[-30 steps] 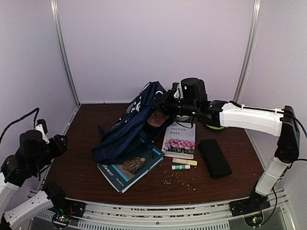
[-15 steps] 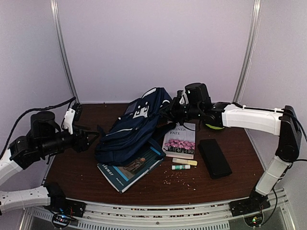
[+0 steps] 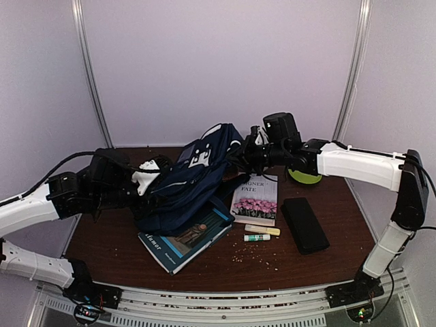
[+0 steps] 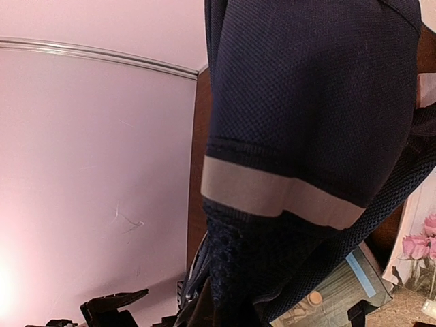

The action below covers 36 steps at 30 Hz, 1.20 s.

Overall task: Pack the student bag
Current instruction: Adjust the student bag at the center of the board.

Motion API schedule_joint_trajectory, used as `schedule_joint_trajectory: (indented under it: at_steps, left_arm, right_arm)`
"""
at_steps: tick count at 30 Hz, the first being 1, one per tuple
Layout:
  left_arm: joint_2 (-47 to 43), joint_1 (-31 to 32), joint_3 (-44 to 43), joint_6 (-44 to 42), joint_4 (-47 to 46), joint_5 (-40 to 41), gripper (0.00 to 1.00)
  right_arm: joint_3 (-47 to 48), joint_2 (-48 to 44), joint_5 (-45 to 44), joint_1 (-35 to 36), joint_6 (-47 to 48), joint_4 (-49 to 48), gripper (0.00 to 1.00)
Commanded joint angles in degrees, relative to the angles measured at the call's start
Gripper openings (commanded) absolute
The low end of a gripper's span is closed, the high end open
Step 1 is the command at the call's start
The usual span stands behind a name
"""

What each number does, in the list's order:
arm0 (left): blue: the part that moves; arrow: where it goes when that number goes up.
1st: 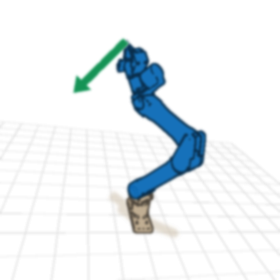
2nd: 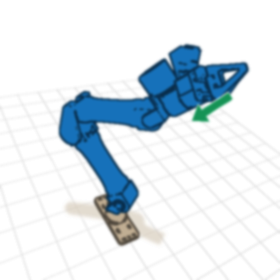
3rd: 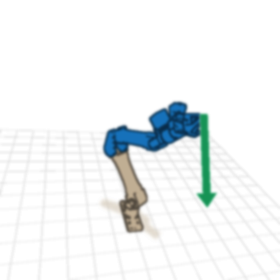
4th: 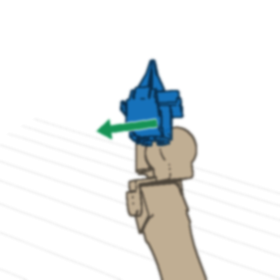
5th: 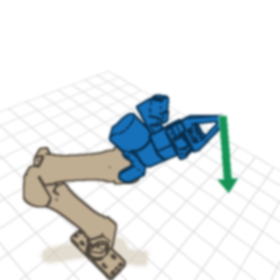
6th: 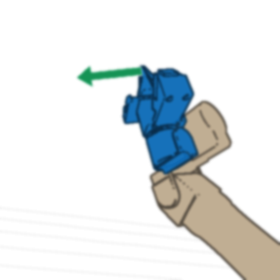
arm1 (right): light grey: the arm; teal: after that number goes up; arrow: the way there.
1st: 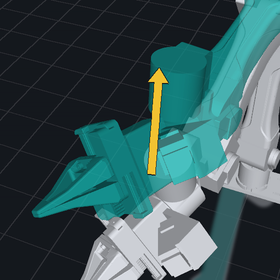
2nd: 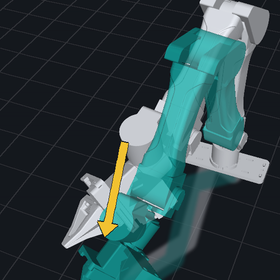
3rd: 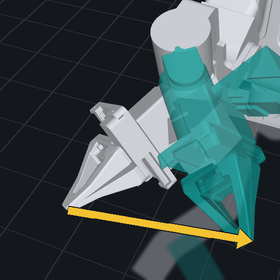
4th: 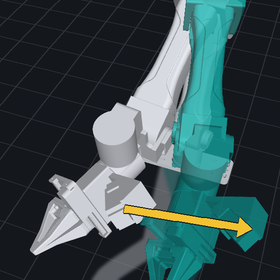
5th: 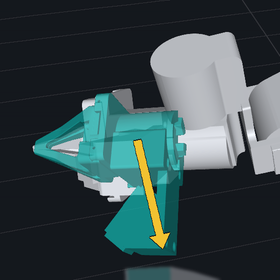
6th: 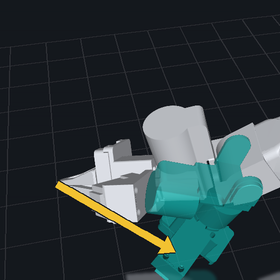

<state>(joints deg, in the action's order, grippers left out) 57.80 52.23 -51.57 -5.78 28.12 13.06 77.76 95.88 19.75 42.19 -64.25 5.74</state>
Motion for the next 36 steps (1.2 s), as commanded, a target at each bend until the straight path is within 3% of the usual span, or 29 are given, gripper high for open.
schedule_joint_trajectory:
  at_steps: [1,7,9,12,15,16,19,23,30,36]
  left_arm:
    - [2.24,0.09,-2.35,0.67,-2.17,2.63,0.9]
    - [-7.02,-3.48,4.27,13.88,-12.46,4.17,0.96]
    - [-8.45,-4.4,6.17,16.88,-13.39,5.13,0.96]
    - [-8.75,-4.85,7.56,20.27,-12.42,8.66,0.97]
    - [-9.41,-4.94,8.24,23.3,-11.46,11.69,0.97]
    - [-9.91,-4.92,8.57,24.19,-11.38,12.49,0.97]
    - [-12.3,-4.87,10.04,27.27,-10.99,15.25,0.97]
    - [-15.59,-5.07,11.64,32.28,-8.71,19.42,0.96]
    - [-18.85,-5.09,12.83,42.29,-0.68,24.5,0.95]
    - [-23.14,-5.21,15.55,49.33,4.22,26.93,0.92]
  right_arm:
    - [1.94,-3.63,-0.99,-1.71,4.14,-0.6,0.0]
    - [-8.76,-7.96,-2.8,-6.3,7.18,-0.74,0.02]
    - [-9.41,-8.52,-2.03,-6.19,9.03,-0.2,0.21]
    - [-8.23,-9.66,-3.34,-4.54,11.26,3.02,0.58]
    - [-8.43,-12.12,-7.49,-2.38,12.06,6.68,0.86]
    - [-9.39,-13.48,-9.4,-1.59,11.88,7.91,0.89]
    - [-15.37,-20.34,-16.86,2.9,9.27,6.41,0.92]
    - [-25.61,-24.61,-19.83,11.6,2.25,-4.66,0.92]
    - [-26.06,-12.1,-18.61,23.31,-11.93,-16.69,0.9]
    - [-21.81,-1.36,-20.47,26.66,-21.83,-22.8,0.86]
